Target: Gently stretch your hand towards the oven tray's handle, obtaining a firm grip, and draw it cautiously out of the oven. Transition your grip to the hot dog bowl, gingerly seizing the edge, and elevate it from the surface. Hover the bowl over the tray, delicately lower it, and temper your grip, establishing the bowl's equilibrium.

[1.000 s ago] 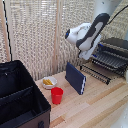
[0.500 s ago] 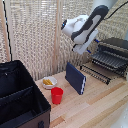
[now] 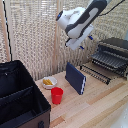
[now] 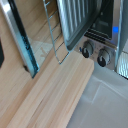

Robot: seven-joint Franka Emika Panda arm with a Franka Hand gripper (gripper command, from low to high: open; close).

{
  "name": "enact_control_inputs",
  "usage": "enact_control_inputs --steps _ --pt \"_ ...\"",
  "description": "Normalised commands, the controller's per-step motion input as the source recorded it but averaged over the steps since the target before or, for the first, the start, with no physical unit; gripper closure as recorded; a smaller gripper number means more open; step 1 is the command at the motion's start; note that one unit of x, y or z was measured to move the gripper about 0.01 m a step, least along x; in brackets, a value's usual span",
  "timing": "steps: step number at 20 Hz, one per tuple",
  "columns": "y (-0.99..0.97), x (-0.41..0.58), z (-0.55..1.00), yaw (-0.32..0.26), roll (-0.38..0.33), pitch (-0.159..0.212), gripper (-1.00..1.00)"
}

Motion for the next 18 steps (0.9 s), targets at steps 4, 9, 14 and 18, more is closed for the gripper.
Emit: enact_control_inputs --steps 4,9,14,18 --pt "0.53 0.232 0.34 -0.107 0.231 -0.036 -1.0" --pt "0.55 0.167 0.32 -0.103 0.258 -0.003 -1.0" --pt "0.54 0.115 0.26 -0.101 0.282 0.001 -1.0" --pt "0.47 0.146 0.19 -0.104 0.273 0.005 -1.0"
